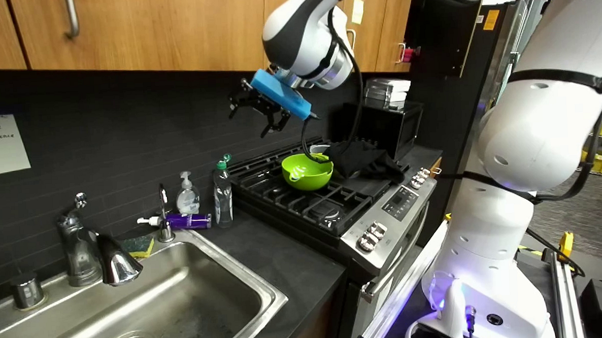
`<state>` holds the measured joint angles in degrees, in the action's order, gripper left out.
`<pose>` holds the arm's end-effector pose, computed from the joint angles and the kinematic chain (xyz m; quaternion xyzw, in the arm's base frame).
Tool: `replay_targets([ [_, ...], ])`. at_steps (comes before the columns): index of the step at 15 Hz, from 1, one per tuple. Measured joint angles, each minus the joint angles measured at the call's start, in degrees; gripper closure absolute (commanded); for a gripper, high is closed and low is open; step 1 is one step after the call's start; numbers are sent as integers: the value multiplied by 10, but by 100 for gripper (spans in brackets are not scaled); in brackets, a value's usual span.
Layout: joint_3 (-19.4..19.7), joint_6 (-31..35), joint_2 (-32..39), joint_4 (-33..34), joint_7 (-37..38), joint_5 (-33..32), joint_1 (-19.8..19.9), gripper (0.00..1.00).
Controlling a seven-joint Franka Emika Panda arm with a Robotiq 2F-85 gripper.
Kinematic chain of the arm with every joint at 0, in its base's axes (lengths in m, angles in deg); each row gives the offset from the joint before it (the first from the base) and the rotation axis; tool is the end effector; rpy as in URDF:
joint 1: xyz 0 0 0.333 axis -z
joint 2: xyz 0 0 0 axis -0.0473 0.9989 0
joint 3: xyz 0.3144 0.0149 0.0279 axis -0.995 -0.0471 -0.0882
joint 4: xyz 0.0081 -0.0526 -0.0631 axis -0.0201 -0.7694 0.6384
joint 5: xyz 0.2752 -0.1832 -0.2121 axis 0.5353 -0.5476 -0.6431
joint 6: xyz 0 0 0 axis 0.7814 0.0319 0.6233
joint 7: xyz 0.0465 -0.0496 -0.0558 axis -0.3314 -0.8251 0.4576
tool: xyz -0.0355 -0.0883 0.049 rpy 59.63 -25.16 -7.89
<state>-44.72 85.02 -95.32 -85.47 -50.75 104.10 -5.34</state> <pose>0.4625 0.0613 0.3818 -0.8803 0.3550 -0.2428 0.2001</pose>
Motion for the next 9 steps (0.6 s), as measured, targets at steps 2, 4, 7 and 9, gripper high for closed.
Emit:
replay_targets([
  [2, -2, 12, 14, 6, 11, 0, 2, 0],
  [4, -2, 6, 25, 15, 16, 0, 2, 0],
  [7, 1, -49, 47, 43, 18, 0, 5, 0],
  [9, 5, -88, 70, 69, 19, 1, 11, 0],
])
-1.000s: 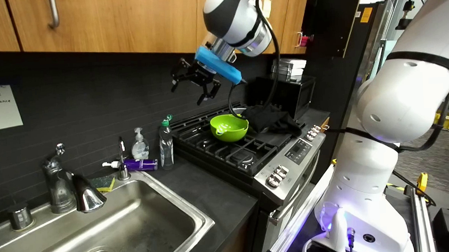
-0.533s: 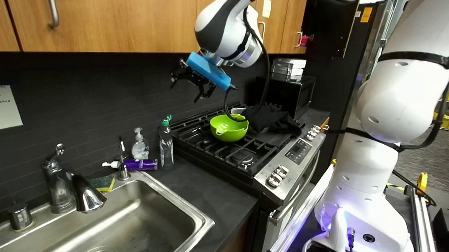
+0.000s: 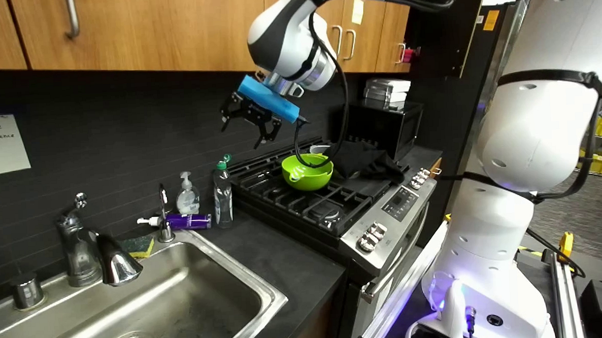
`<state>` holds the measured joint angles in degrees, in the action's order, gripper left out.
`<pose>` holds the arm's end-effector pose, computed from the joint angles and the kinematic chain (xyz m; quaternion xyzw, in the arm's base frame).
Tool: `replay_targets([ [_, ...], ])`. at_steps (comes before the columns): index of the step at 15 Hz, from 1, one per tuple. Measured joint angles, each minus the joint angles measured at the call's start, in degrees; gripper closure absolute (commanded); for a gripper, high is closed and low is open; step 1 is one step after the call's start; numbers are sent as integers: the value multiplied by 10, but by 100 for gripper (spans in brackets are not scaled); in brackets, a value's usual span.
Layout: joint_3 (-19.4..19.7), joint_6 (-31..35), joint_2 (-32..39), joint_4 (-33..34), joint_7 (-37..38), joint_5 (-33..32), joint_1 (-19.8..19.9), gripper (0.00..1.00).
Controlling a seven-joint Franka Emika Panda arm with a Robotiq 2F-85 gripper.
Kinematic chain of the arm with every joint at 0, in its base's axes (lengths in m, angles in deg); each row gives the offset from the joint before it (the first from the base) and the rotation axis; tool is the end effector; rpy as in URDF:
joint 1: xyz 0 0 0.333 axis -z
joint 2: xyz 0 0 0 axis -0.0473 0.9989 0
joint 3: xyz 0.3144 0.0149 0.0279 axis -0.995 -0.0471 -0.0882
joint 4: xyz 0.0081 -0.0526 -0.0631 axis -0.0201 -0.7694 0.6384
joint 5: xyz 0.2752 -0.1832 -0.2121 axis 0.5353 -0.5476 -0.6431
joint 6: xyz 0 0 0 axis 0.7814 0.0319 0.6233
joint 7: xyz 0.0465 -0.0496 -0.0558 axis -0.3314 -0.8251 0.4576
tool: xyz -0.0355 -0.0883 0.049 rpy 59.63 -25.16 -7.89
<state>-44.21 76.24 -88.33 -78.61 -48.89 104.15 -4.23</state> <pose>0.4956 0.0653 0.3574 -0.8893 0.3755 -0.1652 0.2023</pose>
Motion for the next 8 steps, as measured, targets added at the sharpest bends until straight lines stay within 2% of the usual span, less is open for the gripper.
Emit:
replay_targets([
  [4, 12, -58, 58, 47, 0, 13, 25, 0],
  [8, 17, -92, 113, 71, -17, 80, 52, 0],
])
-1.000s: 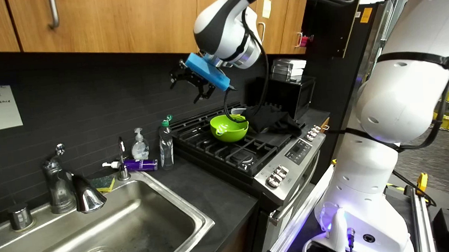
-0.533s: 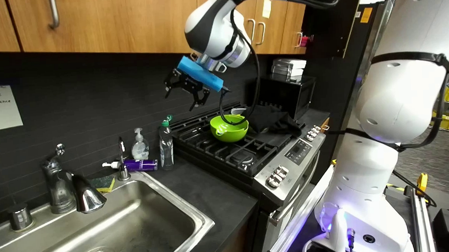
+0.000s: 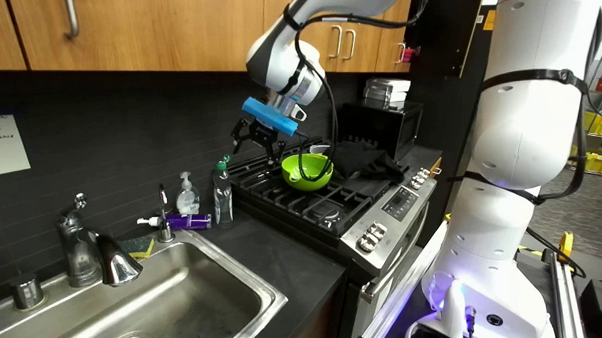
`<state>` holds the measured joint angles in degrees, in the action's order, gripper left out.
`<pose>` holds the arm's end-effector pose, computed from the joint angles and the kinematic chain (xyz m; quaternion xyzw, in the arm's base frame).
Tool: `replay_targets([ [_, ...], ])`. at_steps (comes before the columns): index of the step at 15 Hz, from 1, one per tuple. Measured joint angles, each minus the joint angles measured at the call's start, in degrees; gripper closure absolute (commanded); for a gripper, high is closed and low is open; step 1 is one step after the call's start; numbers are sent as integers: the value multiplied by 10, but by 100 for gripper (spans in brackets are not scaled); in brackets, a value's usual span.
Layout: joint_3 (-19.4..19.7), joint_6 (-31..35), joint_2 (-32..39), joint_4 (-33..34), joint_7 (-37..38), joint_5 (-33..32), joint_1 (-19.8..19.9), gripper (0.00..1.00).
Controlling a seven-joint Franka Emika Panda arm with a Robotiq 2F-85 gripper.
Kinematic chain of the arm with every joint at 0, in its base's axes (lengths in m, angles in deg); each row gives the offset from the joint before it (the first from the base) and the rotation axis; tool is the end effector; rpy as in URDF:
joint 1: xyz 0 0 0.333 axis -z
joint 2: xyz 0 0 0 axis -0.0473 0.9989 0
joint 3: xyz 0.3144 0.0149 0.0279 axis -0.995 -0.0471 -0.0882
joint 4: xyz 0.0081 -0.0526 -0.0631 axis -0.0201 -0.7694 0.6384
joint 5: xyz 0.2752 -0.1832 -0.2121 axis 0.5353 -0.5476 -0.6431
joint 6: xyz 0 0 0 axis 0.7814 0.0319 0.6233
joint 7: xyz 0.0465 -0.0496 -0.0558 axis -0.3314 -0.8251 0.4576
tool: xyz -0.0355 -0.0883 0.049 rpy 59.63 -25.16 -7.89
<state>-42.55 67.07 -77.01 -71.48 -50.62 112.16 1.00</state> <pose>0.5265 0.0154 0.2892 -0.8581 0.4648 -0.0576 0.2106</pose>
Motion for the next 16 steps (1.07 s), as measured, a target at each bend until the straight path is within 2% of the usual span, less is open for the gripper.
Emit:
replay_targets([
  [6, -2, -27, 90, 24, -56, 135, 18, 0],
  [12, -3, -31, 114, 37, -56, 146, 17, 0],
  [16, -5, -32, 114, 11, -73, 163, 13, 0],
])
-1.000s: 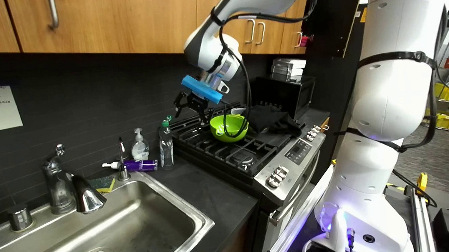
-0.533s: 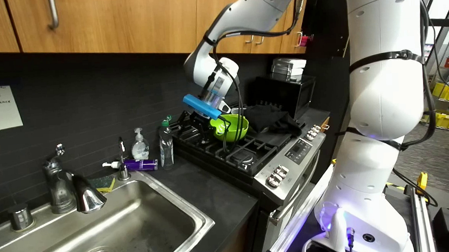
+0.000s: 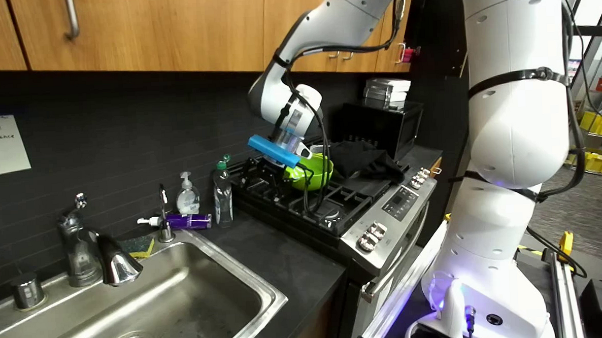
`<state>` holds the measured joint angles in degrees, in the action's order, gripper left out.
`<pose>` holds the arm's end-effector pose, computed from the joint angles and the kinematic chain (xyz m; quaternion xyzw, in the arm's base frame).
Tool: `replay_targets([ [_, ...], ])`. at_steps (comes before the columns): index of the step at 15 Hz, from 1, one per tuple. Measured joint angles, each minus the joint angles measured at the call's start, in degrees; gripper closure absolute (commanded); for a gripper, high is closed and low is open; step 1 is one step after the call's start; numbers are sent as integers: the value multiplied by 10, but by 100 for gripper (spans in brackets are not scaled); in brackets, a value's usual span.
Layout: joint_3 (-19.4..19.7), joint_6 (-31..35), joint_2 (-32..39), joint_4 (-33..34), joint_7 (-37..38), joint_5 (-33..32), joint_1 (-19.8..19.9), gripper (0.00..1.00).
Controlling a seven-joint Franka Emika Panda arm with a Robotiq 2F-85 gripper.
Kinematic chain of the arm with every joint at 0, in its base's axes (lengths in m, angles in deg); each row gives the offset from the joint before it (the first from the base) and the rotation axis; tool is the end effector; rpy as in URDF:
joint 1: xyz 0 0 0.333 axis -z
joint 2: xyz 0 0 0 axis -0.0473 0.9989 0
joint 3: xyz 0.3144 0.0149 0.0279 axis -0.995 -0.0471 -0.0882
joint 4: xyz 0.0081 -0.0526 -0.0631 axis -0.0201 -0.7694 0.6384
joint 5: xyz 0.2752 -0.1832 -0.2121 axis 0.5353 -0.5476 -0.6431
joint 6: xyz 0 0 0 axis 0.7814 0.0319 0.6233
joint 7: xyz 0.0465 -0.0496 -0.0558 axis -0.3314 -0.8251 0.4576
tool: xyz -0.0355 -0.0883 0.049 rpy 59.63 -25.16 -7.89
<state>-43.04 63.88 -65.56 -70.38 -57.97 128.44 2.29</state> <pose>0.5057 0.0078 0.1848 -0.8126 0.5338 0.0454 0.2296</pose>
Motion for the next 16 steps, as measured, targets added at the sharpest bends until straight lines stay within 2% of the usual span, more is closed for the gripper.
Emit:
replay_targets([
  [5, 0, 25, 3, -34, -48, 86, 15, 0],
  [9, 5, 27, 20, -42, -99, 168, 49, 0],
  [12, 7, 20, 43, -17, -144, 225, 79, 0],
  [16, 7, -4, 70, 31, -168, 241, 106, 0],
])
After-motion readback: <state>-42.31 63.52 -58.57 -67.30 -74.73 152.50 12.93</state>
